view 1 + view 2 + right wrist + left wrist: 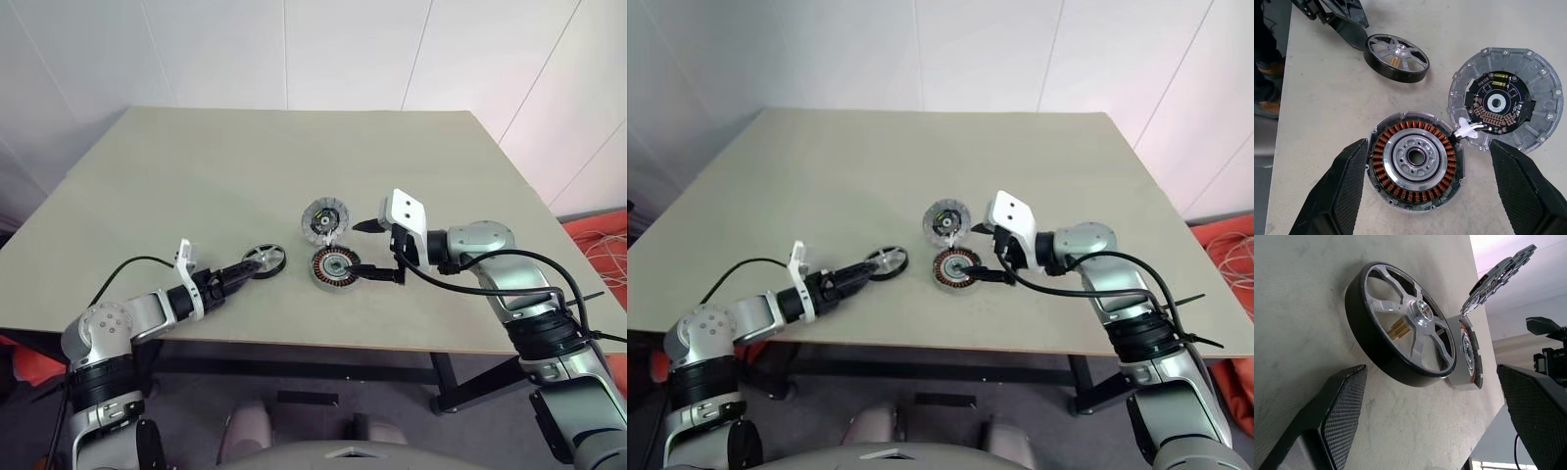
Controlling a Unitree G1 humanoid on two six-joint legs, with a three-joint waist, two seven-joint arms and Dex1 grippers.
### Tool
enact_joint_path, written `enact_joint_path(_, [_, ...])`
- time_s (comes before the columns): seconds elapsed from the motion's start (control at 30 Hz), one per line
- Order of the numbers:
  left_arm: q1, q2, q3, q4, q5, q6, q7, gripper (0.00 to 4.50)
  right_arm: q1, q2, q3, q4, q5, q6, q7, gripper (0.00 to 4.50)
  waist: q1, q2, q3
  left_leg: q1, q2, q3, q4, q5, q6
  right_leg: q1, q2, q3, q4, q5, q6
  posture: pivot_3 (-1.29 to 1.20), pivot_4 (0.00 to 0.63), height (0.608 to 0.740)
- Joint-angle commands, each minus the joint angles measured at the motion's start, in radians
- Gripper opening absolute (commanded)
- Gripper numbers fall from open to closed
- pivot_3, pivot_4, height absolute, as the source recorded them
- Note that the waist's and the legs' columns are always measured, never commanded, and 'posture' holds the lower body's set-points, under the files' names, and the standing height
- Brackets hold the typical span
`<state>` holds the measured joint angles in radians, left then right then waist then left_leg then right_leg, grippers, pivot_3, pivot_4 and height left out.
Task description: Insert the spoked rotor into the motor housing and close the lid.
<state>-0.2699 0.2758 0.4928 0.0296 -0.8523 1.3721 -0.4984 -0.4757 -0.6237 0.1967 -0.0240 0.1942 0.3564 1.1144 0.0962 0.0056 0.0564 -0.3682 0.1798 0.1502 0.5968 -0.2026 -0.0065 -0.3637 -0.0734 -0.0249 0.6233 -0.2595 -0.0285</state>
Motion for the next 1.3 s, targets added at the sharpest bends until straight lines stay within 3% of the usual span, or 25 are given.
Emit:
enact_joint_path(0.03, [-0.01,-0.008,-0.004,-0.024,-0.029,-0.031,-0.001,4.5,-0.024,0.001,-0.015,-0.051,0.02,-0.005,-0.001,4.45,-0.001,0.0,0.0,0.0,0.0,0.0,0.0,0.0,0.0,0.0,0.0,0.0,0.0,0.0,0.0,0.0,0.0,0.74])
enact_joint_path(0.5, [-0.048,-0.093,0.087,0.07,-0.099,-0.082,0.106,4.5,-0.021,0.006,-0.013,-0.05,0.022,-0.011,0.0,4.45,-0.001,-0.001,0.0,-0.001,0.0,0.0,0.0,0.0,0.0,0.0,0.0,0.0,-0.001,0.0,0.0,0.0,0.0,0.74])
enact_joint_path(0.6, [-0.042,-0.098,0.078,0.084,-0.099,-0.098,0.112,3.89,-0.019,0.006,-0.013,-0.049,0.021,-0.013,-0.001,4.5,-0.001,-0.001,0.0,-0.001,0.0,0.0,0.0,0.0,0.001,0.0,0.0,0.0,-0.001,0.0,0.0,0.0,0.0,0.74])
enact_joint_path(0.93, [-0.041,-0.121,0.071,0.11,-0.11,-0.139,0.118,0.57,-0.012,-0.001,-0.018,-0.05,0.021,-0.014,0.001,4.5,-0.001,-0.001,0.001,-0.001,0.0,0.0,0.0,0.0,0.001,0.0,0.0,0.0,-0.001,0.0,0.0,0.0,0.0,0.74])
enact_joint_path(0.97, [-0.041,-0.118,0.069,0.112,-0.112,-0.143,0.115,0.4,-0.011,-0.001,-0.018,-0.05,0.021,-0.014,0.0,4.5,-0.001,-0.001,0.001,-0.001,0.0,0.0,0.0,0.0,0.001,0.0,0.0,0.0,-0.001,0.0,0.0,0.0,0.0,0.74])
enact_joint_path(1.3, [-0.045,-0.054,0.08,0.041,-0.216,-0.048,0.111,0.41,0.001,-0.013,-0.031,-0.051,0.023,-0.013,-0.001,4.5,-0.001,-0.002,0.001,-0.001,0.0,0.0,0.0,-0.001,0.001,-0.001,0.0,0.0,-0.001,0.0,0.0,0.0,0.0,0.74])
